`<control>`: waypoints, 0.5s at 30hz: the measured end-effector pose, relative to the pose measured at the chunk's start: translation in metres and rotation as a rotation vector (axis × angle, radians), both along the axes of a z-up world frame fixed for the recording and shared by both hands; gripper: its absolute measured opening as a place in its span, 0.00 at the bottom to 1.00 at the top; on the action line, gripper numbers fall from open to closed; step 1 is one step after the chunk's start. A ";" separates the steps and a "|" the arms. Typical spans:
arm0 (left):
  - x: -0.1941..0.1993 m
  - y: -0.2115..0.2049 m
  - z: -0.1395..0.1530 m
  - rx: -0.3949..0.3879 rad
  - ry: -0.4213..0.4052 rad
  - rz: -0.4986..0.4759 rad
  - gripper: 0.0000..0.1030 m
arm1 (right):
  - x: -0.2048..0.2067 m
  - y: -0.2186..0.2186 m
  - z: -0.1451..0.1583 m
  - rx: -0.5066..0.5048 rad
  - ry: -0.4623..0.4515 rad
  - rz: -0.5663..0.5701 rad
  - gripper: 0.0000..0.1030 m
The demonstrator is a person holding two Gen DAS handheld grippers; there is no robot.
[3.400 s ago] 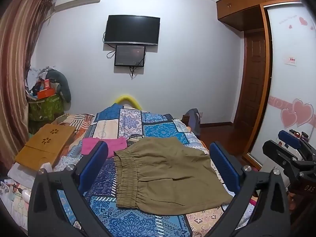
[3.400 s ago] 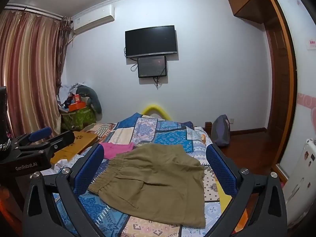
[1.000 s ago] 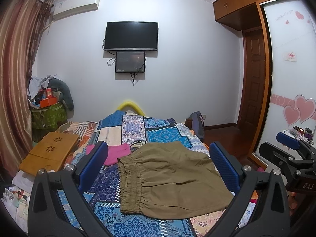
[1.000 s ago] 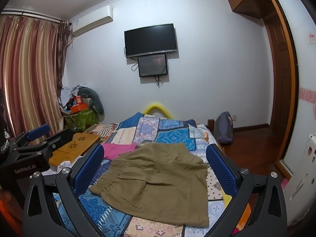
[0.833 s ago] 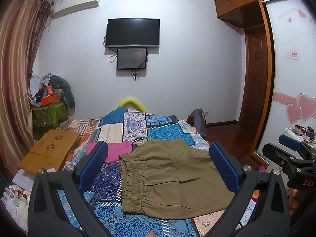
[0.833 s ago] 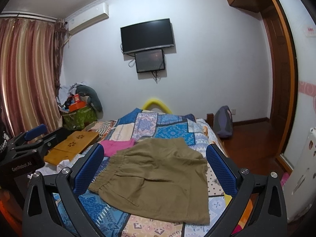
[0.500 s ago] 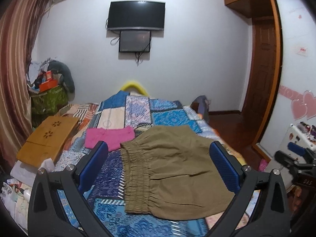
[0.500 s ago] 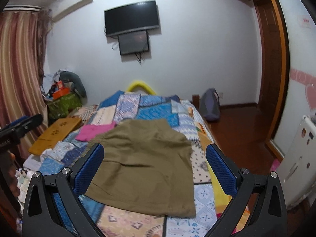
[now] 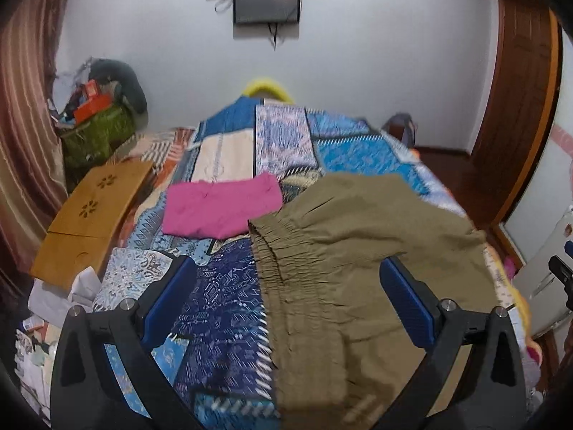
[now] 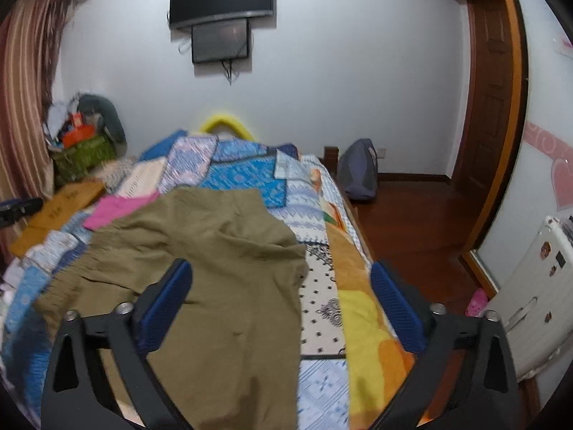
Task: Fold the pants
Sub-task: 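Grasp the olive pants waistband with the left tool while the right tool grasps the hem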
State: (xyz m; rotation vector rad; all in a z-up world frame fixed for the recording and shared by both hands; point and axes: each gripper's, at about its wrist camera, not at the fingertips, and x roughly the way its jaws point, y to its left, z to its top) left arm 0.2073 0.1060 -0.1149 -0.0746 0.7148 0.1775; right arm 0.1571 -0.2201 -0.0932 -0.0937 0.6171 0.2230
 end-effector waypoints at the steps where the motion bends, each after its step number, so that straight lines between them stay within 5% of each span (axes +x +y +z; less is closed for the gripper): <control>1: 0.009 0.003 -0.005 0.002 0.016 0.000 1.00 | 0.008 0.001 -0.004 -0.004 0.020 0.005 0.89; 9: 0.068 0.018 -0.072 -0.010 0.224 -0.053 1.00 | 0.063 0.013 -0.054 -0.034 0.155 0.044 0.87; 15: 0.087 0.019 -0.103 -0.021 0.299 -0.094 0.96 | 0.093 0.014 -0.082 -0.031 0.247 0.052 0.83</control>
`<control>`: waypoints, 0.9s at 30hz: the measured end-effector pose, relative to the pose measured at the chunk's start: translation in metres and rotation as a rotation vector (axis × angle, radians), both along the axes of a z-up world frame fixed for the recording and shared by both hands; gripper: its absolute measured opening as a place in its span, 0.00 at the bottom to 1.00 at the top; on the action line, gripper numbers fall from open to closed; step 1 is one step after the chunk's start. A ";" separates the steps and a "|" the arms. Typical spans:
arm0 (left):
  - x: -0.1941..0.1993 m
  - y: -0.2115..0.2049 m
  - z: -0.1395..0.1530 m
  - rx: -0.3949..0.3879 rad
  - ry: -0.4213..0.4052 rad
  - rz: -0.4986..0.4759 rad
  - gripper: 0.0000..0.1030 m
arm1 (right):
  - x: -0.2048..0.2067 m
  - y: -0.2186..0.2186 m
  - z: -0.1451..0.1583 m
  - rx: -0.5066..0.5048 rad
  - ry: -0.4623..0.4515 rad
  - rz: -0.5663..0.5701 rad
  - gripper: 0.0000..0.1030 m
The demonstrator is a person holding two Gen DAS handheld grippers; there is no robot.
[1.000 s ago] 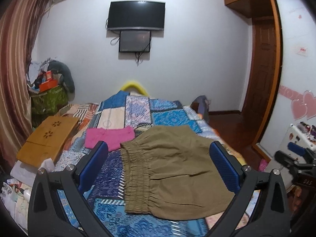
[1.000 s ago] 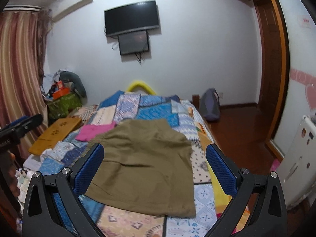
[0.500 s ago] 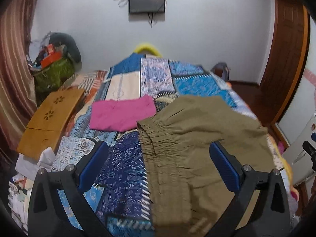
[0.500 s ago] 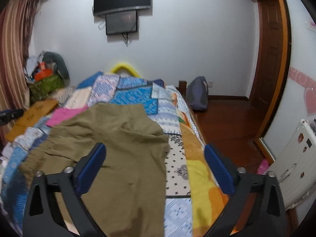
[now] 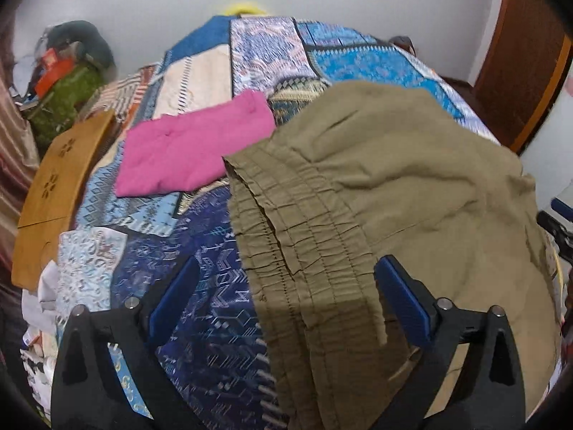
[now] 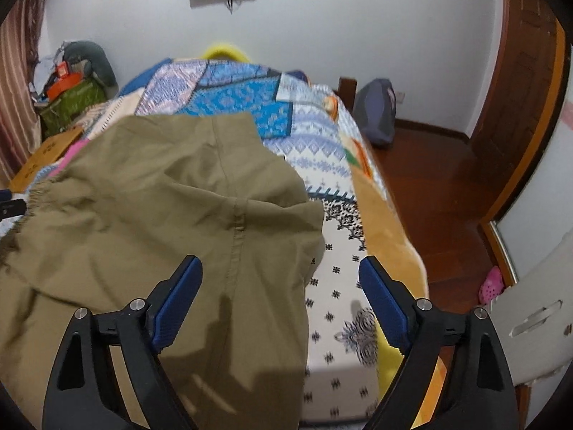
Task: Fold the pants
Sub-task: 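Grasp the olive pants waistband with the left tool while the right tool grasps the hem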
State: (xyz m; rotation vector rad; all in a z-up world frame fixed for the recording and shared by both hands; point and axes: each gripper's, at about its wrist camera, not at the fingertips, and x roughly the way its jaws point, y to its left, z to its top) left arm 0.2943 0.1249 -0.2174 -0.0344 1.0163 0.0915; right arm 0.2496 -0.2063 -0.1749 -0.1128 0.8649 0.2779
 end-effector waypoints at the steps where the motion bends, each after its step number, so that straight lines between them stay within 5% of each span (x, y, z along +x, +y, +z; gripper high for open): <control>1: 0.002 0.001 -0.003 -0.011 0.009 -0.008 0.96 | 0.003 -0.001 -0.004 0.008 0.021 0.005 0.81; 7: 0.005 0.011 -0.016 -0.075 0.011 0.001 0.92 | 0.018 -0.010 -0.030 0.074 0.154 0.016 0.49; 9: 0.003 0.012 -0.016 -0.101 0.008 -0.007 0.84 | 0.015 -0.011 -0.030 0.073 0.144 0.017 0.45; 14: -0.002 0.011 -0.012 -0.077 -0.002 -0.021 0.72 | 0.012 -0.018 -0.028 0.087 0.162 0.024 0.12; 18: -0.001 0.011 -0.009 0.015 -0.004 -0.021 0.67 | 0.010 -0.019 -0.026 0.091 0.166 0.024 0.09; 21: 0.000 0.025 -0.007 0.212 -0.019 0.070 0.50 | 0.007 -0.015 -0.026 0.076 0.166 0.015 0.08; 24: 0.000 0.057 -0.014 0.050 0.053 0.092 0.48 | 0.006 -0.009 -0.025 0.047 0.169 0.017 0.09; 27: -0.008 0.059 -0.004 0.031 0.045 0.080 0.49 | 0.005 -0.008 -0.021 0.054 0.184 0.025 0.13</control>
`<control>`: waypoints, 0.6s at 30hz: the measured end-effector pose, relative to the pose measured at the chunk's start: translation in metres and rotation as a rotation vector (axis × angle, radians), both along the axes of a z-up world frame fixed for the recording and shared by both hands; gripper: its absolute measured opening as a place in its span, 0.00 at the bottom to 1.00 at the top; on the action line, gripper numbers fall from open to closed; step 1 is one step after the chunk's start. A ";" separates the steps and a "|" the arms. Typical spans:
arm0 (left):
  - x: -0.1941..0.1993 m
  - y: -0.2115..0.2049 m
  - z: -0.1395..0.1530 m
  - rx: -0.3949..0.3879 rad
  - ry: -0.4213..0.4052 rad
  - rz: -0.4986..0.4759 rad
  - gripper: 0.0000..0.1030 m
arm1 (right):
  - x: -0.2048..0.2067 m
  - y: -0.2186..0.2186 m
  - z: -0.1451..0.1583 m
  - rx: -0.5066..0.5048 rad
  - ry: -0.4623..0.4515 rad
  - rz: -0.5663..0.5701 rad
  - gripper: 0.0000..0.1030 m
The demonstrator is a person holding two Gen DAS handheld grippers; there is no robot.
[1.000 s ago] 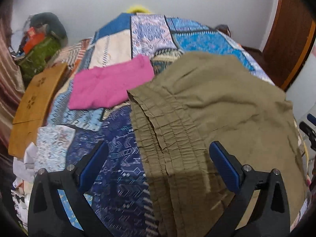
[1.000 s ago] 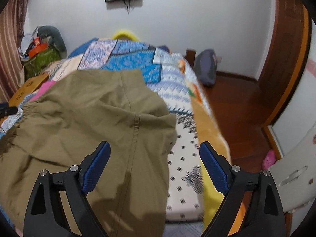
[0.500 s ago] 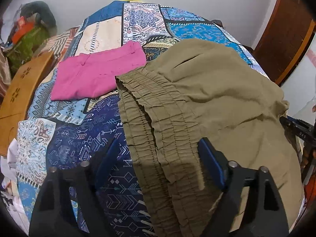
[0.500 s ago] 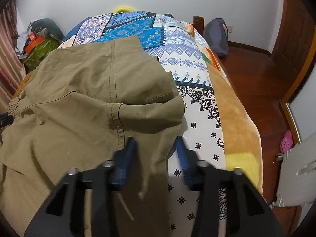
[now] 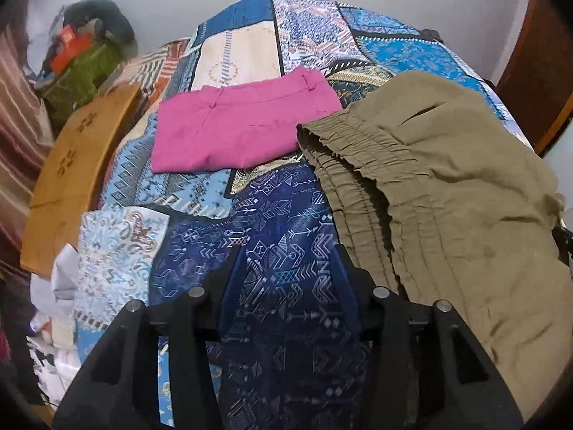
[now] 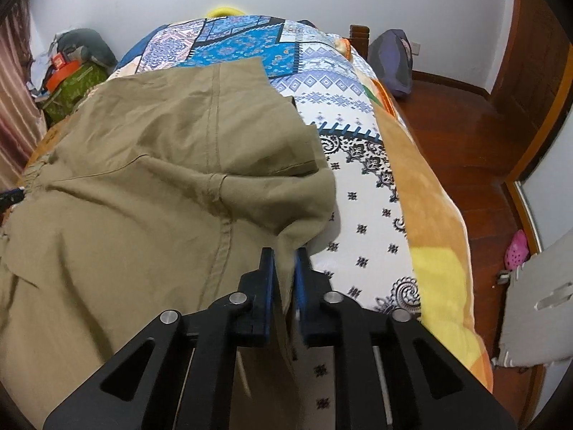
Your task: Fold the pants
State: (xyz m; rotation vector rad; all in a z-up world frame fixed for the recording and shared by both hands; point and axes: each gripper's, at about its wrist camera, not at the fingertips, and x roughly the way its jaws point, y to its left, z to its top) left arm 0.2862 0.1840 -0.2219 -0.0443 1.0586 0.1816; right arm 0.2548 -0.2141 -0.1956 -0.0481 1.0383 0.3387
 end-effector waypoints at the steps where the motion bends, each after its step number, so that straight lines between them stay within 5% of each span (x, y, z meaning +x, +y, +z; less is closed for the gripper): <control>1: -0.002 -0.005 0.005 0.019 -0.011 -0.009 0.49 | 0.000 -0.001 0.002 -0.001 0.008 0.001 0.15; 6: -0.005 -0.027 0.028 0.014 -0.066 -0.063 0.66 | -0.003 -0.007 0.026 0.036 -0.039 -0.015 0.33; 11: 0.016 -0.048 0.041 -0.015 -0.104 -0.115 0.77 | 0.002 -0.006 0.058 0.040 -0.158 -0.009 0.61; 18: 0.057 -0.057 0.017 -0.007 -0.028 -0.102 0.78 | 0.038 0.002 0.056 0.044 -0.200 0.000 0.69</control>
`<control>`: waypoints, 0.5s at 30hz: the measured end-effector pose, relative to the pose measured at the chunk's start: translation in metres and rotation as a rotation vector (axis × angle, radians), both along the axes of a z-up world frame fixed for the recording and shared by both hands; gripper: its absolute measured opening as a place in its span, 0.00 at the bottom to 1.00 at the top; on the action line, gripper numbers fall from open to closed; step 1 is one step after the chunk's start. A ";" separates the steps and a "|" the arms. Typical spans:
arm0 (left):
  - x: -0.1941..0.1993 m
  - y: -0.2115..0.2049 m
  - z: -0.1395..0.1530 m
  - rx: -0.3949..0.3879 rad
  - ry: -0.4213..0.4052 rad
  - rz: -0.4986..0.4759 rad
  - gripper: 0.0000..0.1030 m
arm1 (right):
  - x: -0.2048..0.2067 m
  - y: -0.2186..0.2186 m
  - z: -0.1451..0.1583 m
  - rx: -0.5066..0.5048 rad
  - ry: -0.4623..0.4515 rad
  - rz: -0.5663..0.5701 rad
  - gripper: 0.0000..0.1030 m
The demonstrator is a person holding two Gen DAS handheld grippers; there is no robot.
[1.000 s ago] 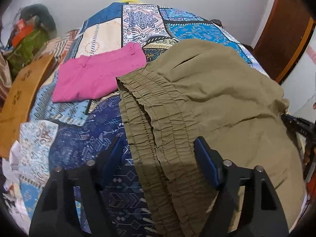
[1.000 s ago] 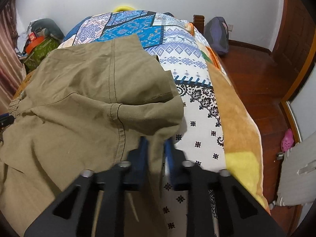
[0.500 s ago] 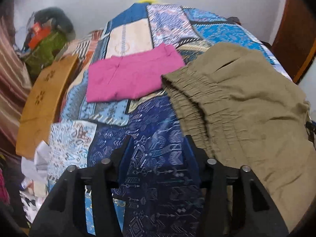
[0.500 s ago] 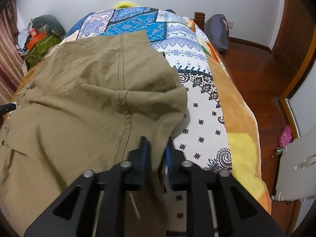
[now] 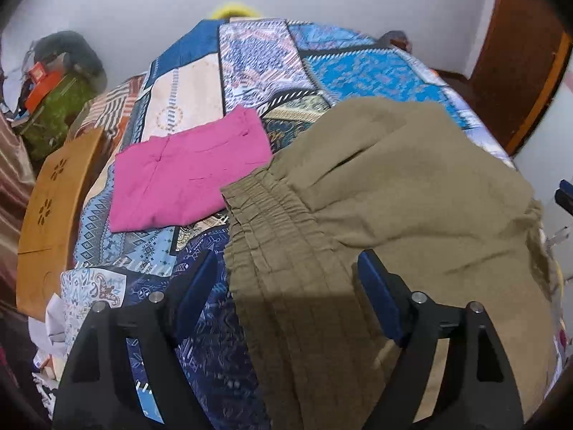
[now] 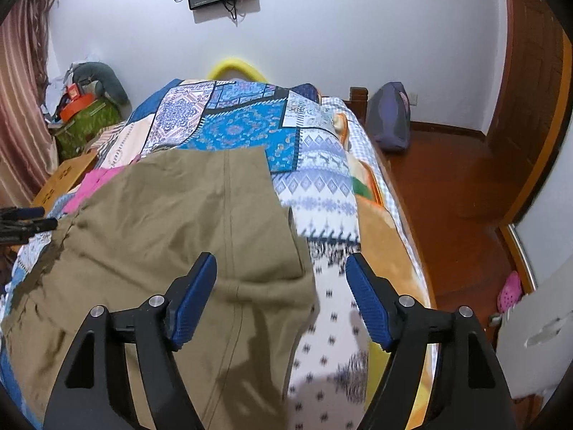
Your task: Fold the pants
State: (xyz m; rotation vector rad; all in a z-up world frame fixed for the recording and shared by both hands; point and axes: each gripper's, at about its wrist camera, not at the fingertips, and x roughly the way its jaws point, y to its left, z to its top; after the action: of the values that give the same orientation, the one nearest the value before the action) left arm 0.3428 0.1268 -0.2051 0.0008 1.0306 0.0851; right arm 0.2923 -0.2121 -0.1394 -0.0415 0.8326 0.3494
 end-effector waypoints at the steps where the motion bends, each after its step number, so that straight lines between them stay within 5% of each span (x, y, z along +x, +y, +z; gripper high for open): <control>1: 0.003 0.002 -0.003 0.000 -0.001 0.005 0.78 | 0.004 -0.001 -0.003 0.003 0.007 0.002 0.69; 7: 0.011 0.006 -0.024 -0.045 0.039 0.004 0.78 | 0.038 0.004 -0.043 0.037 0.129 0.014 0.69; 10: 0.009 0.003 -0.022 -0.027 0.008 -0.006 0.67 | 0.048 0.006 -0.059 0.106 0.206 0.038 0.40; 15: 0.010 -0.008 -0.021 0.043 -0.008 -0.031 0.54 | 0.044 0.016 -0.060 0.027 0.158 0.075 0.18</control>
State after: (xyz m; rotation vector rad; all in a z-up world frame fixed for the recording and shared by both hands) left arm 0.3524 0.1184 -0.2259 0.0553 1.0208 0.0794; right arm 0.3360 -0.1958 -0.1996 -0.0203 0.9842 0.4381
